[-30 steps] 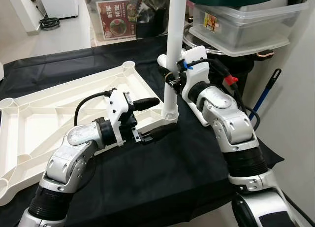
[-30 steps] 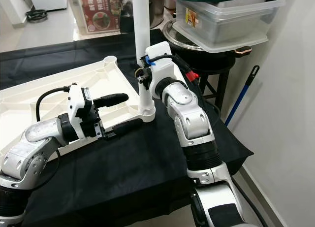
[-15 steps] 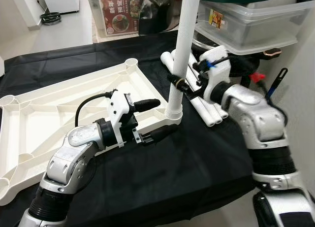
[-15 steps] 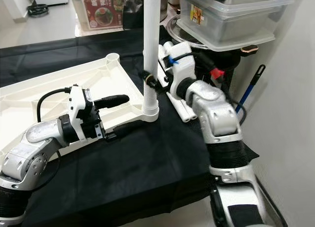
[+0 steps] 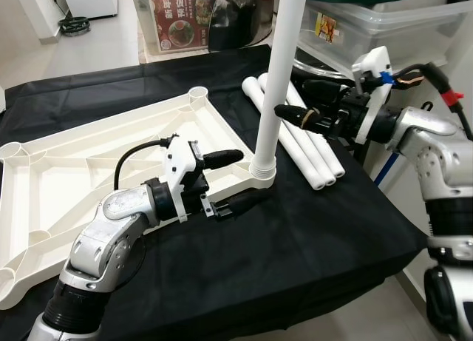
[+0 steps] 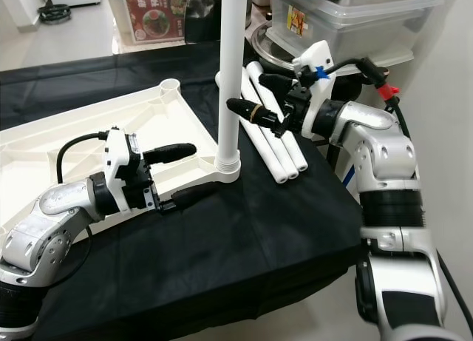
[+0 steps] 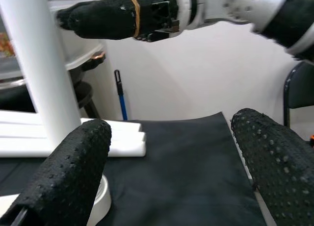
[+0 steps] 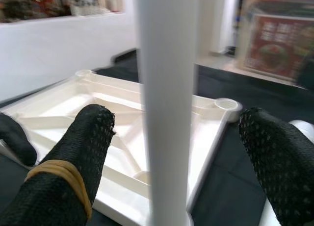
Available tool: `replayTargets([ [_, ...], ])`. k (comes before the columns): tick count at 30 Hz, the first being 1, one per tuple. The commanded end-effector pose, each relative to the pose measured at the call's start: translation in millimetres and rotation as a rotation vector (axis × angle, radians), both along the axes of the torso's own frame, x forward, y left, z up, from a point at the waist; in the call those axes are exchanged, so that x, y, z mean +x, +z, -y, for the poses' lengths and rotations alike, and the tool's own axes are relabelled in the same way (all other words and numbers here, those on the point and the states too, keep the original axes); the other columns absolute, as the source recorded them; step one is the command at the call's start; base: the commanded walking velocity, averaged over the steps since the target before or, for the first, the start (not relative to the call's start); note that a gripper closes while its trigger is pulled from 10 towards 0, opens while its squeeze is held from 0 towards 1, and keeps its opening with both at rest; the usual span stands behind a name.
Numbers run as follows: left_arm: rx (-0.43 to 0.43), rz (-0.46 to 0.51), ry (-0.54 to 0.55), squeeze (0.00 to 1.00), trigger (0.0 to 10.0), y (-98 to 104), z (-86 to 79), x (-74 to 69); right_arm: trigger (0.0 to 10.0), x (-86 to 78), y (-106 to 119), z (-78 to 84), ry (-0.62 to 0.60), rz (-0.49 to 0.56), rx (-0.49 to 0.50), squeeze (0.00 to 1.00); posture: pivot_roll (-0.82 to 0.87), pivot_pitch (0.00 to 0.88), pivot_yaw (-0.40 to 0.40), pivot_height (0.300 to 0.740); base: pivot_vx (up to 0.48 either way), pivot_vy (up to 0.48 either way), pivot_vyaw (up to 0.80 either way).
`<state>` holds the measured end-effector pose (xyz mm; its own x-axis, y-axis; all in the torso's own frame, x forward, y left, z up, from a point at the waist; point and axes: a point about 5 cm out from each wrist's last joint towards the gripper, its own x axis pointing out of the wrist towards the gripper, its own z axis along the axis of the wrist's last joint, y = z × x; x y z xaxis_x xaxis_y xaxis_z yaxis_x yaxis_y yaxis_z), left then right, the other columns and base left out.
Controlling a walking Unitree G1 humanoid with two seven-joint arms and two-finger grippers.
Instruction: Building children table
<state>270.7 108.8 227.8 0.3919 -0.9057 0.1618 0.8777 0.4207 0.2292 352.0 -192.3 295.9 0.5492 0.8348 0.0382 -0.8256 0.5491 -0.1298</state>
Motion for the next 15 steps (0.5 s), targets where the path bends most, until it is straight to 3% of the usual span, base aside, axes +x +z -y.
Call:
replayTargets([
  [1,0.003,-0.02,-0.023,0.0,10.0,-2.0,1.7,-3.6,10.0,0.3,5.0,0.1,0.073,0.01,0.028,0.0,-0.07,0.1,-0.002,0.74,0.0,0.0,0.0],
  [15,-0.012,0.002,-0.042,0.0,10.0,14.0,-2.8,-10.3,10.0,16.5,4.1,-14.2,0.202,-0.01,-0.022,0.0,-0.03,0.134,-0.006,0.74,0.0,0.0,0.0],
])
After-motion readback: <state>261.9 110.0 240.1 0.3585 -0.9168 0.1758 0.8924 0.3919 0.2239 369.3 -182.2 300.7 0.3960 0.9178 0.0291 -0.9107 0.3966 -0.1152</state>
